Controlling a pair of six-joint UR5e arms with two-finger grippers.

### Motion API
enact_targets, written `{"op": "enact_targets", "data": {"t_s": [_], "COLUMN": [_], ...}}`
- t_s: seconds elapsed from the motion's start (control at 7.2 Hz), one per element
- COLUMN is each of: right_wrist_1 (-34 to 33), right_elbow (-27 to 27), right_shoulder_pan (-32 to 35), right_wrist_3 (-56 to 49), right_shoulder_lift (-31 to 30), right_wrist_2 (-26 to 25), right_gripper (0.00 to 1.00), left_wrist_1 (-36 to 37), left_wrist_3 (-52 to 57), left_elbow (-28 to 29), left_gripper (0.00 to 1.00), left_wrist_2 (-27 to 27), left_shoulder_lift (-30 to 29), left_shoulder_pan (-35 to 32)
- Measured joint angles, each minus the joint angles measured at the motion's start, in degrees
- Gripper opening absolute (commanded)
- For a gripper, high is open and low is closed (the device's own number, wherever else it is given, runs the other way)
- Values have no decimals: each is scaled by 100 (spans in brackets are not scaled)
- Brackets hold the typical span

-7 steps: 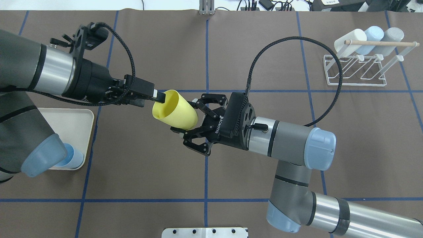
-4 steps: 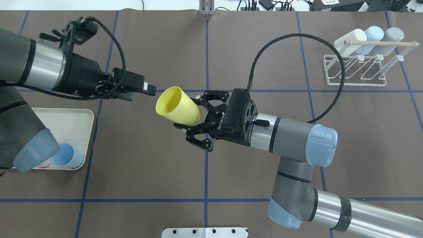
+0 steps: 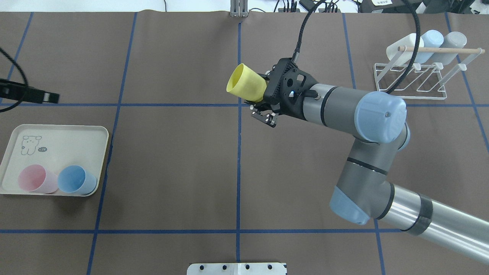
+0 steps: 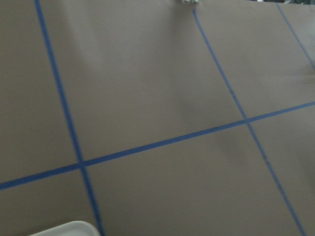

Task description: Transfer IKEA cup to right arm and place on rack

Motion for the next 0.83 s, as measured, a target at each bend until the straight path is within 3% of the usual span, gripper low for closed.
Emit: {"op": "enact_targets", "data": {"t_s": [0.14, 0.42, 0.83], "right_wrist_1": [-487, -852, -870], "right_elbow": [230, 451, 561], "right_shoulder_pan": [346, 1135, 1759], "right_wrist_3": [-667, -2734, -6103], "right_shoulder_lift": [-275, -992, -1865], "right_wrist_2": [-17, -135, -984], "right_gripper": [0, 0, 0], "left_wrist_1": [1, -6, -18], "left_wrist_3": [620, 1254, 1349], "left_elbow": [26, 28, 20], "left_gripper": [100, 100, 100], "left_wrist_2": [-12, -59, -95], "left_shoulder_lift": [291, 621, 695], "left_shoulder_pan": [-333, -644, -688]}}
